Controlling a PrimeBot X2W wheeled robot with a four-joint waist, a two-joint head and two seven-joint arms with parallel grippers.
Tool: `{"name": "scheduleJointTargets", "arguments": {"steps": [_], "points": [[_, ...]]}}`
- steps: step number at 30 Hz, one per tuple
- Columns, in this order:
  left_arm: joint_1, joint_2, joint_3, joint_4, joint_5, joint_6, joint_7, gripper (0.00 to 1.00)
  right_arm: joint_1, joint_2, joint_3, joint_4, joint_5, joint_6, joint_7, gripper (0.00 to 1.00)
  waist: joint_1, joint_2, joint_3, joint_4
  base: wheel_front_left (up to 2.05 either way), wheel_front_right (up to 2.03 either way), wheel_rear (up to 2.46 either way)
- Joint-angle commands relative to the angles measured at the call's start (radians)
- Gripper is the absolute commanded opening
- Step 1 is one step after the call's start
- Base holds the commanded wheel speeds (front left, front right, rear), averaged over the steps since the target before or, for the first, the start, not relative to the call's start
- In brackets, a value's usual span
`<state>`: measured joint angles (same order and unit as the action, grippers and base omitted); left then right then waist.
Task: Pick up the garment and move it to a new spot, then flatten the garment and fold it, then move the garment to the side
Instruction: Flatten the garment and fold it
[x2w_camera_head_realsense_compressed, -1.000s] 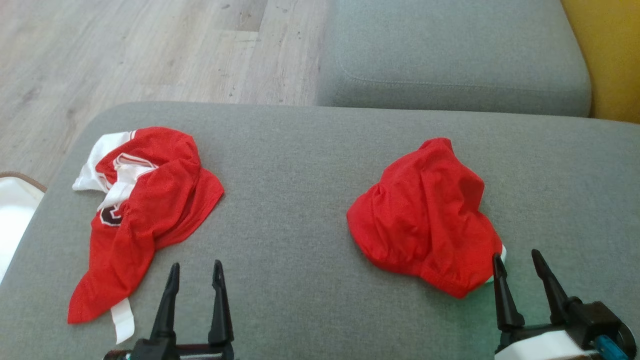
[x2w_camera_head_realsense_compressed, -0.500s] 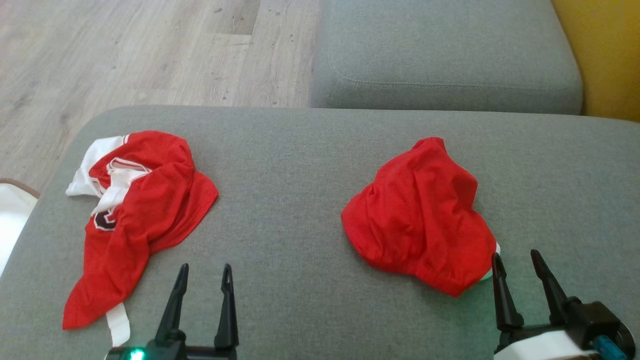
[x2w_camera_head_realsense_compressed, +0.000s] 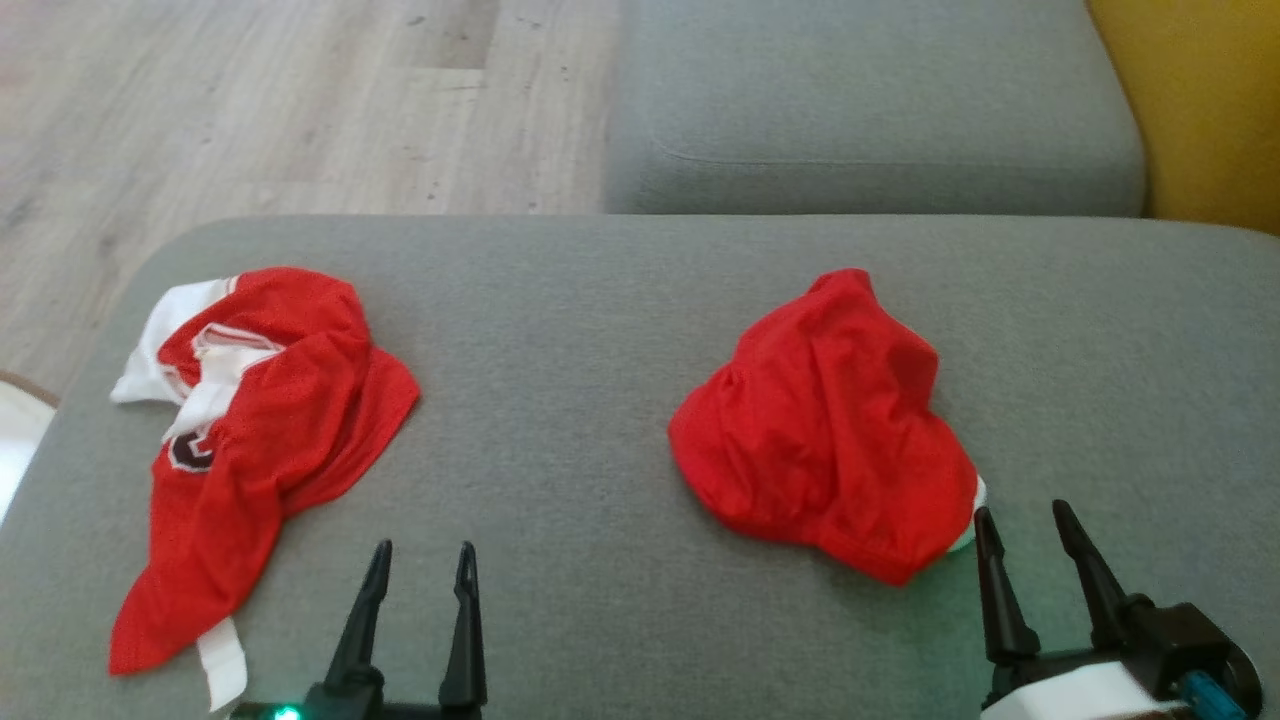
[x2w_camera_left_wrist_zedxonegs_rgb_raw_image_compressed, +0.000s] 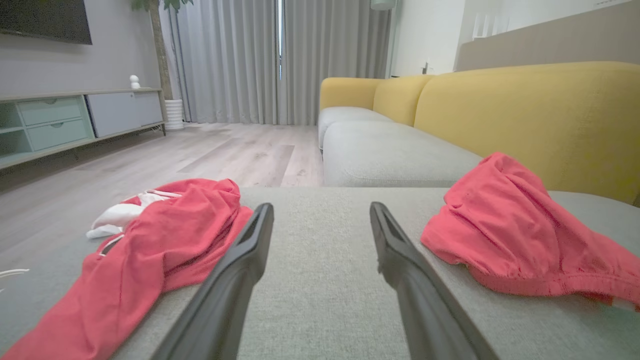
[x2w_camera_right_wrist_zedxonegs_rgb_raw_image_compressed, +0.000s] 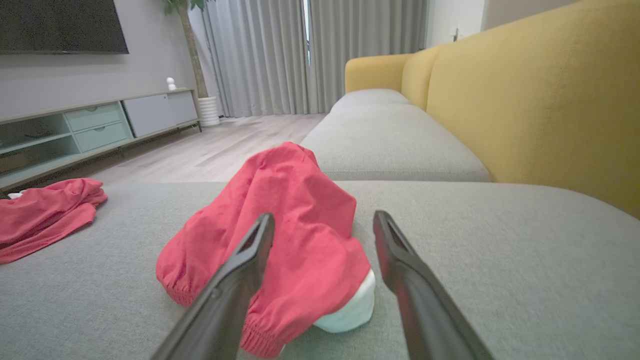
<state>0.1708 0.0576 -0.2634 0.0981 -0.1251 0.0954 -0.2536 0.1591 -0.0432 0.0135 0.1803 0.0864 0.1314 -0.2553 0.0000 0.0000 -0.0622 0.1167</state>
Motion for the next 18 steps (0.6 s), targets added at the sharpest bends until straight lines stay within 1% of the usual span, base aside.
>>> {"name": "scheduleJointTargets", "arguments": {"steps": [1, 6, 9, 14, 18], "points": [[-0.051, -0.007, 0.019, -0.021, -0.005, -0.004, -0.008, 1.0, -0.024, -0.007, 0.025, -0.029, -0.006, -0.001, -0.006, 1.0, 0.0, 0.0, 0.005, -0.013, 0.0, 0.0, 0.0], [-0.083, -0.007, -0.008, 0.043, -0.02, -0.02, -0.008, 1.0, -0.043, -0.007, 0.043, -0.046, 0.004, -0.001, -0.006, 1.0, 0.0, 0.0, 0.033, -0.094, 0.0, 0.0, 0.0], [-0.122, -0.007, -0.028, 0.099, -0.023, -0.041, -0.008, 1.0, -0.05, -0.007, 0.057, -0.054, 0.002, -0.001, -0.006, 1.0, 0.0, 0.0, 0.053, -0.156, 0.0, 0.0, 0.0], [-0.211, -0.007, -0.054, 0.219, -0.051, -0.065, -0.008, 1.0, -0.058, -0.007, 0.081, -0.064, -0.006, -0.001, -0.006, 1.0, 0.0, 0.0, 0.097, -0.255, 0.0, 0.0, 0.0], [-0.312, -0.007, -0.083, 0.319, -0.081, -0.076, -0.008, 1.0, -0.084, -0.007, 0.094, -0.079, -0.008, -0.001, -0.006, 1.0, 0.0, 0.0, 0.164, -0.313, 0.0, 0.0, 0.0]]}}
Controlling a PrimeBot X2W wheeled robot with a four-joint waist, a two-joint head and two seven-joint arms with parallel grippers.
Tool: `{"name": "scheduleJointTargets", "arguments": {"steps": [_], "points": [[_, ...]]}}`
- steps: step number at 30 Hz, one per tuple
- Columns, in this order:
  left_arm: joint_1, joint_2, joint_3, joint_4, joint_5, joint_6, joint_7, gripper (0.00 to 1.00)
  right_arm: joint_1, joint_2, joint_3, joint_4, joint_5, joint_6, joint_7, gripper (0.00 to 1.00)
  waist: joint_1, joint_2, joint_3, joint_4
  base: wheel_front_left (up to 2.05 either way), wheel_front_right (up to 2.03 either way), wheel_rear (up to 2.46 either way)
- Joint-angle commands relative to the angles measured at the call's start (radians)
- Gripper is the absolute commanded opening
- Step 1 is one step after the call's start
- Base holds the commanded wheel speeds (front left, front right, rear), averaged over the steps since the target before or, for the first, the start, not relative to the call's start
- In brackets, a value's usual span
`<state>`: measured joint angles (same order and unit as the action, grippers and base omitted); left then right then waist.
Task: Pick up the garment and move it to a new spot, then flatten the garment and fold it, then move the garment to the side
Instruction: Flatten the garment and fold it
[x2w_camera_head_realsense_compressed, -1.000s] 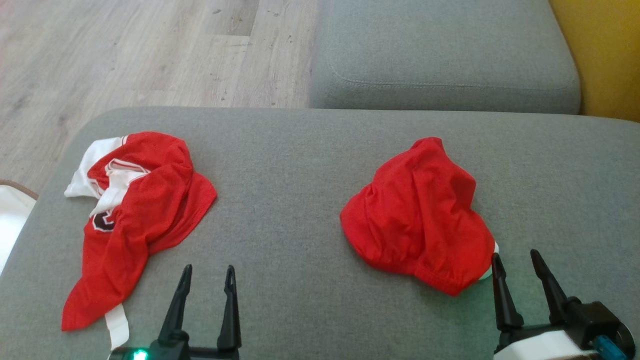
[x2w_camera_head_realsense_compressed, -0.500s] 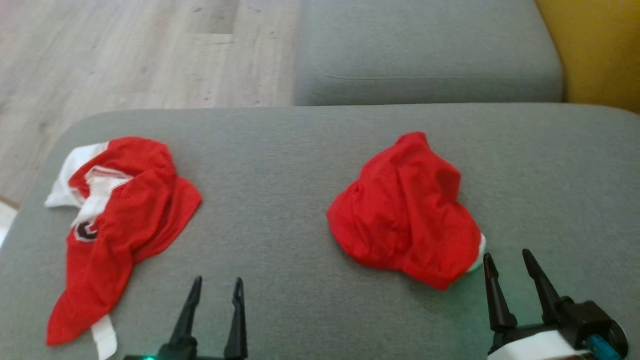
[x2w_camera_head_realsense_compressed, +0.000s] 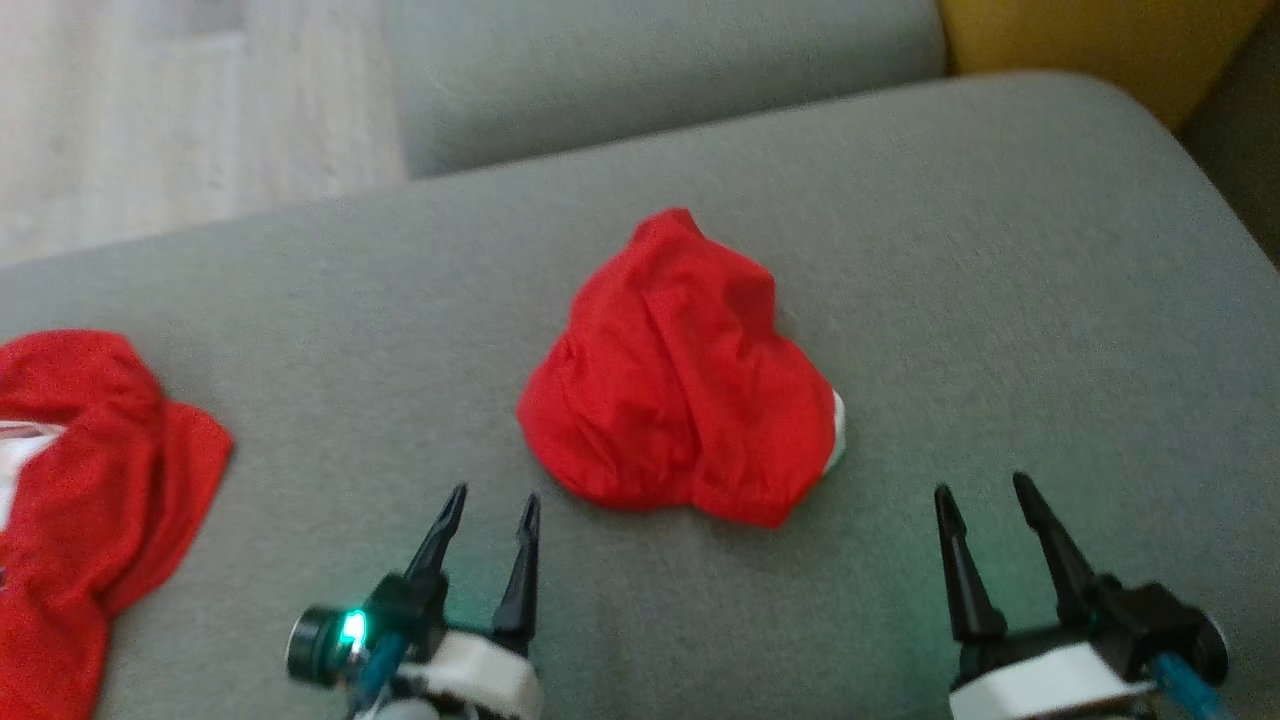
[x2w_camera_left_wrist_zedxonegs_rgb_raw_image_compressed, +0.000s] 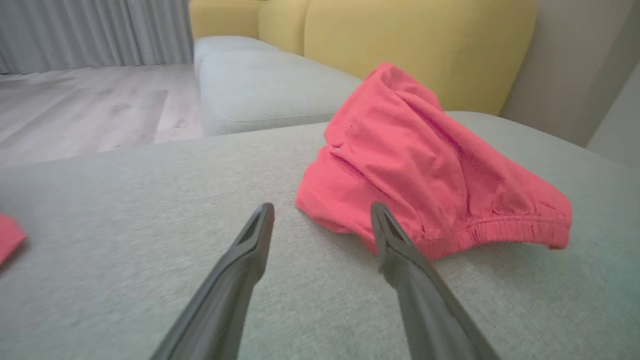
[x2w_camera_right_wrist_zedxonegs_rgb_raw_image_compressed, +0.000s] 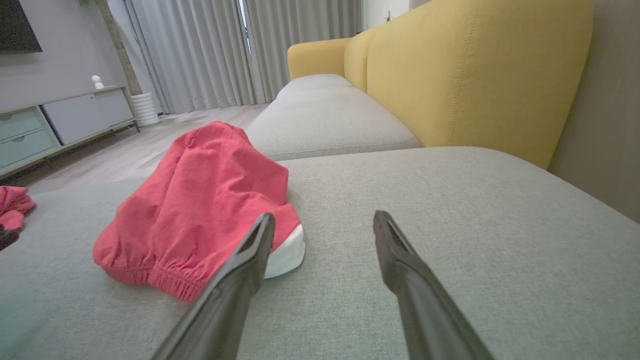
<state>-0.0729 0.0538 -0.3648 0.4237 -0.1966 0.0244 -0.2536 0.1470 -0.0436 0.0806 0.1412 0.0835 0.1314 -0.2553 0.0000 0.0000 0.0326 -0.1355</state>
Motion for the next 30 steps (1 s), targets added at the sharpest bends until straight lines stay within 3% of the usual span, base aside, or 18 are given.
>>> {"name": "scheduleJointTargets", "arguments": {"steps": [1, 8, 16, 17, 18, 19, 24, 30], "points": [[-0.094, -0.004, 0.005, 0.028, -0.016, -0.015, -0.008, 1.0, -0.079, -0.007, 0.028, -0.043, -0.004, -0.001, -0.006, 1.0, 0.0, 0.0, 0.086, -0.071, 0.0, 0.0, 0.0], [-0.246, -0.004, -0.08, 0.226, -0.092, -0.077, 0.02, 1.0, -0.114, -0.007, 0.043, -0.052, -0.002, -0.001, -0.006, 1.0, 0.0, 0.0, 0.168, -0.109, 0.0, 0.0, 0.0], [-0.309, -0.004, -0.162, 0.314, -0.145, -0.128, 0.003, 1.0, -0.131, -0.007, 0.047, -0.045, 0.003, -0.001, -0.006, 1.0, 0.0, 0.0, 0.169, -0.126, 0.0, 0.0, 0.0], [-0.315, -0.004, -0.171, 0.323, -0.15, -0.131, 0.001, 0.62, -0.132, -0.007, 0.048, -0.045, 0.004, -0.001, -0.006, 1.0, 0.0, 0.0, 0.167, -0.127, 0.0, 0.0, 0.0], [-0.321, -0.004, -0.181, 0.329, -0.154, -0.134, -0.001, 0.38, -0.133, -0.007, 0.049, -0.045, 0.006, -0.001, -0.006, 1.0, 0.0, 0.0, 0.165, -0.127, 0.0, 0.0, 0.0], [-0.326, -0.004, -0.191, 0.336, -0.155, -0.137, -0.003, 0.0, -0.133, -0.007, 0.05, -0.045, 0.007, -0.001, -0.006, 1.0, 0.0, 0.0, 0.163, -0.128, 0.0, 0.0, 0.0], [-0.367, 0.016, -0.192, 0.333, -0.124, -0.126, -0.007, 0.0, -0.132, -0.007, 0.051, -0.044, 0.01, -0.001, -0.006, 1.0, 0.0, 0.0, 0.155, -0.129, 0.0, 0.0, 0.0], [-0.49, 0.178, -0.144, 0.251, -0.048, -0.073, -0.006, 0.0, -0.133, -0.007, 0.047, -0.047, 0.012, -0.001, -0.006, 1.0, 0.0, 0.0, 0.154, -0.125, 0.0, 0.0, 0.0]]}}
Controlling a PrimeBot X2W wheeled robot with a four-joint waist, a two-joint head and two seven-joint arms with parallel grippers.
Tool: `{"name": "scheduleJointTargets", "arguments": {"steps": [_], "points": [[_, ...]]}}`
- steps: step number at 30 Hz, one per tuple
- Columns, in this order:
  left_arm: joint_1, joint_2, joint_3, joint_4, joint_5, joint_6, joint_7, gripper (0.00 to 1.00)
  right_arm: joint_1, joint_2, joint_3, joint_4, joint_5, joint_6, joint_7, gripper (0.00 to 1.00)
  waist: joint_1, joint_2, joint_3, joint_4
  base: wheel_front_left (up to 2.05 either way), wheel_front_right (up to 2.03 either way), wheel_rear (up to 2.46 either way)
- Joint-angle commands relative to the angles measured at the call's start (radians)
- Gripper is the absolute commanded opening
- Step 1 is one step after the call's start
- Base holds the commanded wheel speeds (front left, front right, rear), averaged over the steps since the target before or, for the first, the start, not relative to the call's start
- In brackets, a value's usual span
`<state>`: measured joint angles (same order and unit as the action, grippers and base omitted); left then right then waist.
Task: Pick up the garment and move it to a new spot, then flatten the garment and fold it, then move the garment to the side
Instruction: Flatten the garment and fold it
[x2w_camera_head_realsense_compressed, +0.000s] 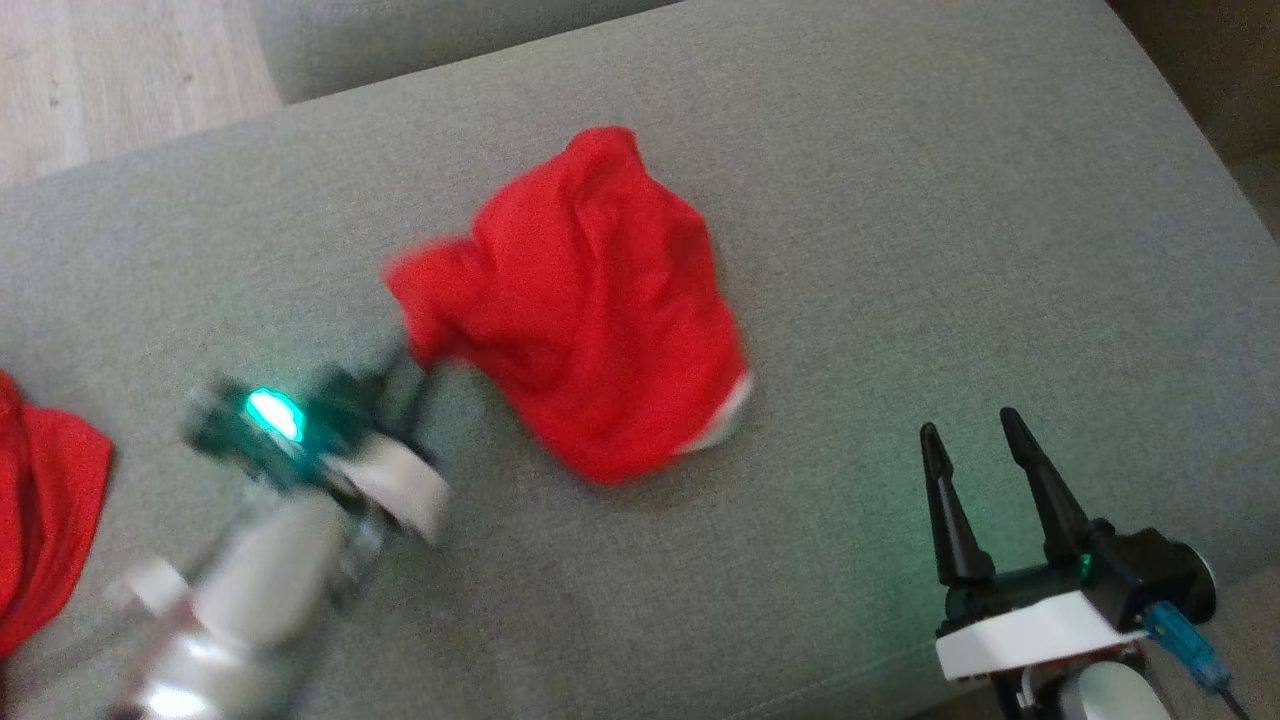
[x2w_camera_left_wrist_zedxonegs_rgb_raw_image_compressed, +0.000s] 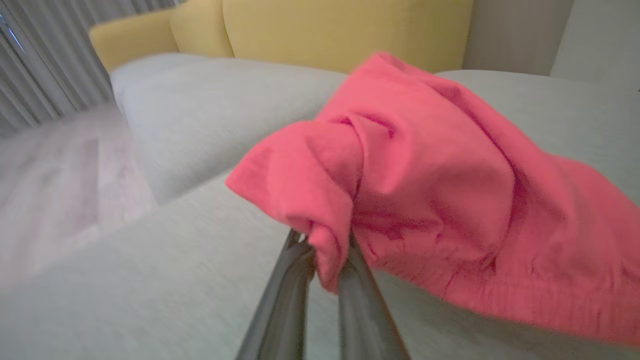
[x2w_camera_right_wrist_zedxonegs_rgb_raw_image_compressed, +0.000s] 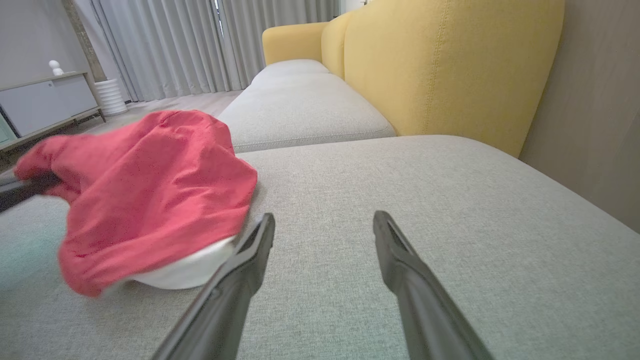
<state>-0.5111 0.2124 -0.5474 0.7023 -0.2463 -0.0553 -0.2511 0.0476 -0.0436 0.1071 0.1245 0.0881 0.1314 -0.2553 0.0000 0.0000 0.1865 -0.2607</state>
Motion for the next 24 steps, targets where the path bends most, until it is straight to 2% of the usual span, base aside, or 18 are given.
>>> {"name": "scheduleJointTargets", "arguments": {"steps": [1, 4, 7, 8, 9, 12, 15, 17, 20, 21, 24], "points": [[-0.084, 0.052, 0.044, -0.038, 0.014, 0.008, 0.002, 0.0, -0.034, -0.007, 0.02, -0.031, 0.009, -0.001, -0.006, 1.0, 0.0, 0.0, 0.004, 0.002, 0.0, 0.0, 0.0], [-0.188, 0.13, 0.053, -0.062, 0.042, -0.004, 0.047, 0.0, -0.039, -0.007, 0.023, -0.031, 0.011, -0.001, -0.006, 1.0, 0.0, 0.0, 0.021, 0.007, 0.0, 0.0, 0.0], [-0.294, 0.15, 0.063, -0.062, 0.035, -0.027, 0.078, 0.0, -0.052, -0.007, 0.028, -0.031, 0.01, -0.001, -0.006, 1.0, 0.0, 0.0, 0.044, 0.019, 0.0, 0.0, 0.0], [-0.324, 0.149, 0.065, -0.052, 0.029, -0.033, 0.079, 0.13, -0.057, -0.007, 0.033, -0.029, 0.009, -0.001, -0.006, 1.0, 0.0, 0.0, 0.052, 0.023, 0.0, 0.0, 0.0], [-0.346, 0.145, 0.066, -0.038, 0.02, -0.039, 0.079, 1.0, -0.063, -0.007, 0.039, -0.028, 0.008, -0.001, -0.006, 1.0, 0.0, 0.0, 0.057, 0.025, 0.0, 0.0, 0.0], [-0.383, 0.125, 0.058, 0.004, 0.016, -0.042, 0.058, 1.0, -0.076, -0.007, 0.044, -0.023, 0.01, -0.001, -0.006, 1.0, 0.0, 0.0, 0.062, 0.039, 0.0, 0.0, 0.0], [-0.352, 0.094, 0.071, 0.022, 0.009, 0.004, 0.016, 1.0, -0.076, -0.007, 0.044, -0.019, 0.013, -0.001, -0.006, 1.0, 0.0, 0.0, 0.05, 0.059, 0.0, 0.0, 0.0], [-0.295, 0.072, 0.081, 0.011, 0.001, 0.041, -0.001, 1.0, -0.07, -0.007, 0.042, -0.017, 0.013, -0.001, -0.006, 1.0, 0.0, 0.0, 0.039, 0.077, 0.0, 0.0, 0.0], [-0.175, 0.037, 0.097, -0.033, -0.022, 0.073, -0.009, 1.0, -0.061, -0.007, 0.041, -0.014, 0.012, -0.001, -0.006, 1.0, 0.0, 0.0, 0.024, 0.108, 0.0, 0.0, 0.0], [-0.092, 0.026, 0.105, -0.075, -0.024, 0.092, -0.01, 1.0, -0.059, -0.007, 0.042, -0.015, 0.012, -0.001, -0.006, 1.0, 0.0, 0.0, 0.022, 0.125, 0.0, 0.0, 0.0], [0.011, 0.018, 0.112, -0.106, -0.024, 0.101, -0.01, 1.0, -0.065, -0.007, 0.048, -0.017, 0.009, -0.001, -0.006, 1.0, 0.0, 0.0, 0.027, 0.142, 0.0, 0.0, 0.0]]}}
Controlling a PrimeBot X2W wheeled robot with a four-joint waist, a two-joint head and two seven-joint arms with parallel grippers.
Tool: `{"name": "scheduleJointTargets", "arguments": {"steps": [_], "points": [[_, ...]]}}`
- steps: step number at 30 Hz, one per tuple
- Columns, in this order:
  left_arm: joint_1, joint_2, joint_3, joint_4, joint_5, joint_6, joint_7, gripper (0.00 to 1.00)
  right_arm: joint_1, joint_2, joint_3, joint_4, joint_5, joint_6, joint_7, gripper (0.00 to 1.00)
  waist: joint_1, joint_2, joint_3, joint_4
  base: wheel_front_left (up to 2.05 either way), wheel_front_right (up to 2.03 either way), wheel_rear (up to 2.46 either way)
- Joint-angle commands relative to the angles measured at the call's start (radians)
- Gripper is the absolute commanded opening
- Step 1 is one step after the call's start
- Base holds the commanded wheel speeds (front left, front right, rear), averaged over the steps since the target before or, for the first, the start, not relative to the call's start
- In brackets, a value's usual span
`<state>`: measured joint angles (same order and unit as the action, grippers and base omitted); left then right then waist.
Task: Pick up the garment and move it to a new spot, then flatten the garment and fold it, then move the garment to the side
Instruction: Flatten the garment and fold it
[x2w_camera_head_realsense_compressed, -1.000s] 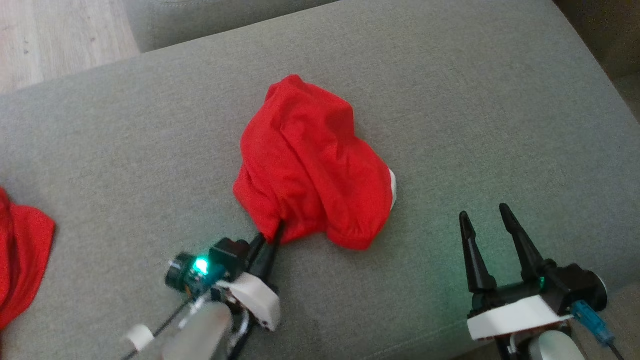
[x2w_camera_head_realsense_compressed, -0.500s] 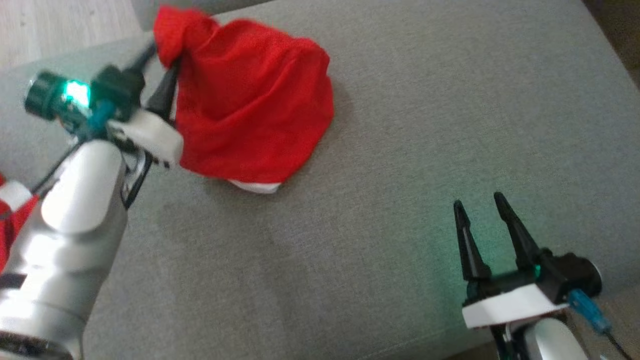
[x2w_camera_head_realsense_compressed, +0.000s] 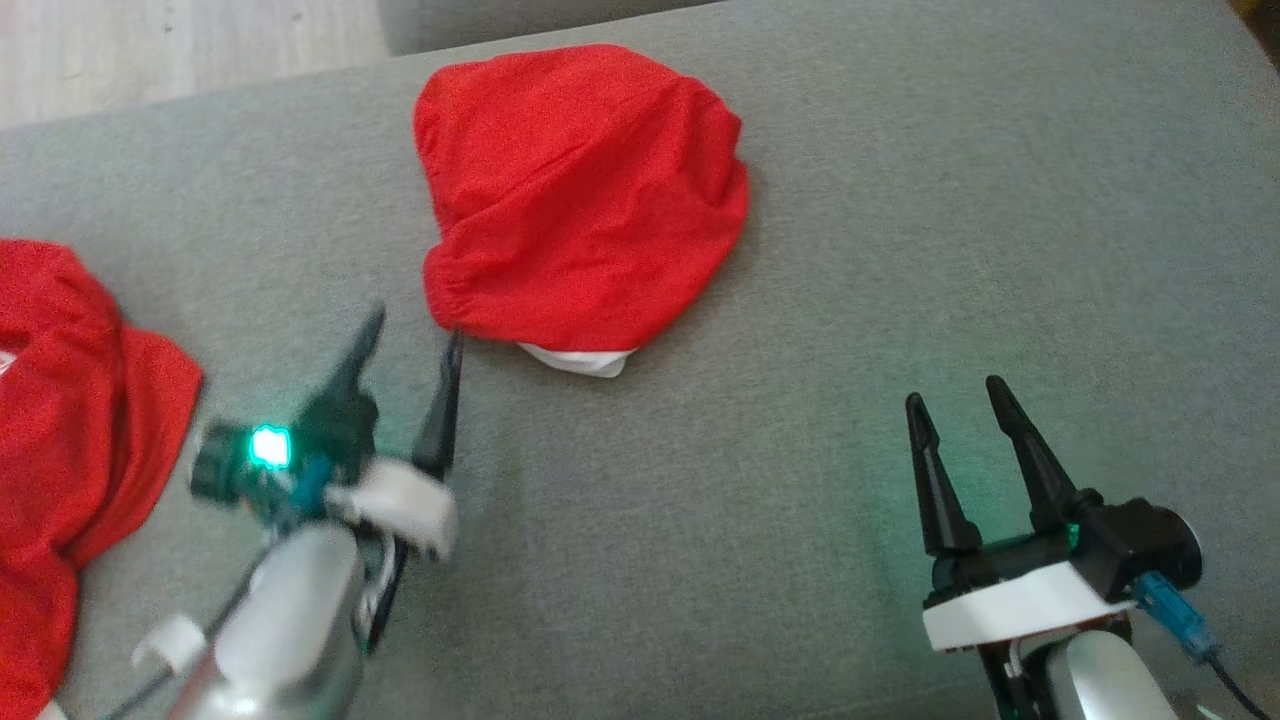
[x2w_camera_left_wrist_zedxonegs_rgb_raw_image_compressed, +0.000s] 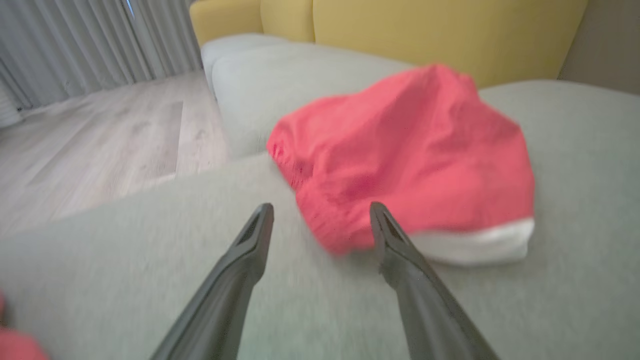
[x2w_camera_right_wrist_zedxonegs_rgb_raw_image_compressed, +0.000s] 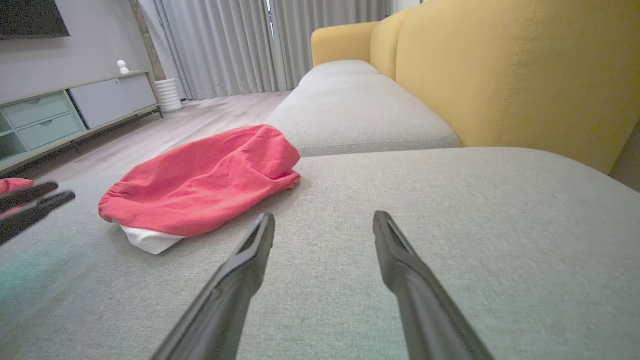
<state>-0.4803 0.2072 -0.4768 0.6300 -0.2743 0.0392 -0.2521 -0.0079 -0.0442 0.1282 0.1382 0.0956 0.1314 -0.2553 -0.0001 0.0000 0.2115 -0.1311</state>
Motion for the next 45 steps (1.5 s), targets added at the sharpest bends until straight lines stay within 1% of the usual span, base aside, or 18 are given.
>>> {"name": "scheduleJointTargets", "arguments": {"steps": [1, 5, 9, 12, 16, 18, 20, 24, 28, 36, 39, 42, 43, 44, 45], "points": [[0.004, 0.022, 0.035, -0.033, 0.01, 0.001, -0.009, 1.0, -0.012, -0.006, 0.028, -0.031, -0.001, -0.001, -0.006, 1.0, 0.0001, 0.0, 0.006, 0.015, 0.0, 0.0, 0.0], [0.032, 0.008, 0.014, -0.008, 0.02, -0.028, -0.009, 1.0, -0.016, -0.006, 0.024, -0.034, -0.011, -0.001, -0.006, 1.0, 0.0001, 0.0, 0.02, 0.026, 0.0, 0.0, 0.0], [-0.009, -0.004, -0.01, 0.057, 0.052, -0.054, -0.01, 1.0, -0.024, -0.006, 0.026, -0.032, -0.027, -0.001, -0.006, 1.0, 0.0001, 0.0, 0.041, 0.026, 0.0, 0.0, 0.0], [-0.06, -0.007, -0.018, 0.115, 0.081, -0.054, -0.01, 1.0, -0.031, -0.006, 0.028, -0.031, -0.037, -0.001, -0.006, 1.0, 0.0001, 0.0, 0.055, 0.017, 0.0, 0.0, 0.0], [-0.112, -0.013, 0.003, 0.167, 0.085, -0.053, -0.01, 1.0, -0.039, -0.006, 0.029, -0.034, -0.043, -0.001, -0.006, 1.0, 0.0001, 0.0, 0.071, -0.003, 0.0, 0.0, 0.0], [-0.131, -0.014, 0.017, 0.169, 0.085, -0.056, -0.01, 1.0, -0.042, -0.006, 0.027, -0.036, -0.045, -0.001, -0.006, 1.0, 0.0001, 0.0, 0.081, -0.012, 0.0, 0.0, 0.0], [-0.144, -0.015, 0.022, 0.161, 0.09, -0.073, -0.01, 1.0, -0.045, -0.006, 0.027, -0.038, -0.046, -0.001, -0.006, 1.0, 0.0001, 0.0, 0.09, -0.018, 0.0, 0.0, 0.0], [-0.155, -0.008, 0.03, 0.11, 0.108, -0.102, -0.01, 1.0, -0.049, -0.006, 0.033, -0.038, -0.043, -0.001, -0.006, 1.0, 0.0001, 0.0, 0.102, -0.033, 0.0, 0.0, 0.0], [-0.158, -0.007, 0.035, 0.06, 0.129, -0.118, -0.01, 1.0, -0.054, -0.006, 0.04, -0.037, -0.034, -0.001, -0.006, 1.0, 0.0001, 0.0, 0.109, -0.046, 0.0, 0.0, 0.0], [-0.165, -0.046, 0.023, -0.008, 0.162, -0.144, -0.01, 1.0, -0.061, -0.006, 0.054, -0.032, -0.022, -0.001, -0.006, 1.0, 0.0001, 0.0, 0.11, -0.067, 0.0, 0.0, 0.0], [-0.168, -0.051, 0.012, -0.009, 0.175, -0.151, -0.01, 1.0, -0.062, -0.006, 0.059, -0.028, -0.019, -0.001, -0.006, 1.0, 0.0001, 0.0, 0.106, -0.079, 0.0, 0.0, 0.0], [-0.171, -0.043, -0.008, 0.029, 0.192, -0.157, -0.01, 1.0, -0.064, -0.006, 0.067, -0.025, -0.014, -0.001, -0.006, 1.0, 0.0001, 0.0, 0.101, -0.094, 0.0, 0.0, 0.0], [-0.174, -0.039, -0.015, 0.05, 0.197, -0.158, -0.01, 0.97, -0.064, -0.006, 0.069, -0.024, -0.013, -0.001, -0.006, 1.0, 0.0001, 0.0, 0.099, -0.099, 0.0, 0.0, 0.0], [-0.177, -0.035, -0.021, 0.07, 0.2, -0.16, -0.01, 0.8, -0.063, -0.006, 0.071, -0.024, -0.011, -0.001, -0.006, 1.0, 0.0001, 0.0, 0.097, -0.103, 0.0, 0.0, 0.0], [-0.182, -0.033, -0.027, 0.086, 0.202, -0.161, -0.01, 0.58, -0.062, -0.006, 0.072, -0.023, -0.01, -0.001, -0.006, 1.0, 0.0001, 0.0, 0.096, -0.106, 0.0, 0.0, 0.0]]}}
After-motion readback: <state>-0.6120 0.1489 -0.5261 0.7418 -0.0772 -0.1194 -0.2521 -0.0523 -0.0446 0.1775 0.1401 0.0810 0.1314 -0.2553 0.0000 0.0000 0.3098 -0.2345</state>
